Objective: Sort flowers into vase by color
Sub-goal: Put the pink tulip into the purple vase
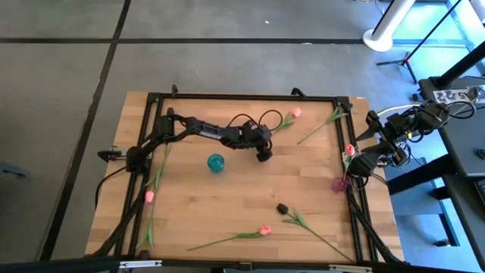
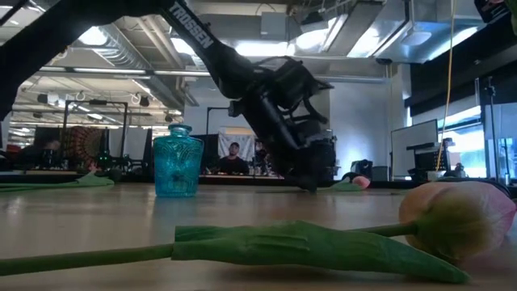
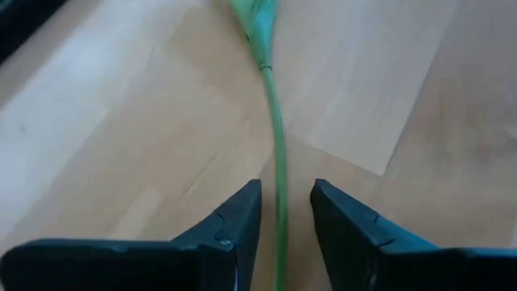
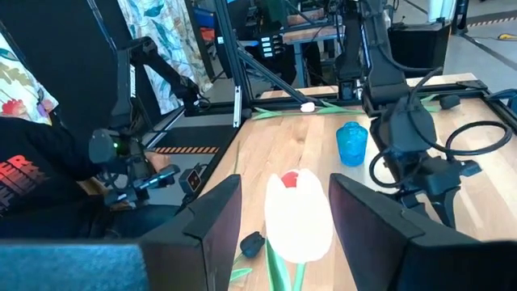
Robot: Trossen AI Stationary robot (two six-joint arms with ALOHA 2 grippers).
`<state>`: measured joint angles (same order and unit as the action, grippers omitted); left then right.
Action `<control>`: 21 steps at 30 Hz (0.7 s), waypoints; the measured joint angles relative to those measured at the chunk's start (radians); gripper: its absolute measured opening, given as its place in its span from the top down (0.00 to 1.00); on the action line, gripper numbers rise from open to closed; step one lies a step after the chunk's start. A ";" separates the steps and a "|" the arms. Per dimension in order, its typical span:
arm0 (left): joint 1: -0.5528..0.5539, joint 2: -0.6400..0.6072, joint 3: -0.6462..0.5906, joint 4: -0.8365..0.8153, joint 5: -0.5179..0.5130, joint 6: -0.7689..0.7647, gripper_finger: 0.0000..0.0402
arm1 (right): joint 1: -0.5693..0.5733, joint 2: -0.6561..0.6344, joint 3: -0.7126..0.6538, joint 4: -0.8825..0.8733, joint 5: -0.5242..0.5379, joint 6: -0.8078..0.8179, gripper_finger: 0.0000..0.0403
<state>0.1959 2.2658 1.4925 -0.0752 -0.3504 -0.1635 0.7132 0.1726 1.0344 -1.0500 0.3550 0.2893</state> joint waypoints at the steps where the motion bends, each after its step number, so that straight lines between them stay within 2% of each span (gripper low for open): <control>1: 0.000 0.000 0.000 -0.004 0.005 -0.007 0.72 | 0.000 0.000 0.000 0.000 0.000 0.000 0.53; 6: 0.001 0.008 0.002 -0.007 0.022 -0.014 0.79 | 0.000 0.000 0.000 0.000 0.000 0.000 0.53; 12: 0.000 0.040 0.006 -0.028 -0.001 -0.044 0.98 | 0.000 0.000 0.000 0.000 0.000 0.000 0.53; 17: -0.003 0.044 0.005 -0.024 -0.027 -0.044 0.99 | 0.000 0.000 0.000 0.000 0.000 0.001 0.53; 21: 0.000 -0.011 -0.004 -0.053 -0.033 -0.031 1.00 | 0.000 0.000 0.000 -0.003 -0.005 0.001 0.53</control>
<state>0.1957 2.2543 1.4884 -0.1282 -0.3837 -0.1949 0.7129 0.1726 1.0344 -1.0526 0.3496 0.2901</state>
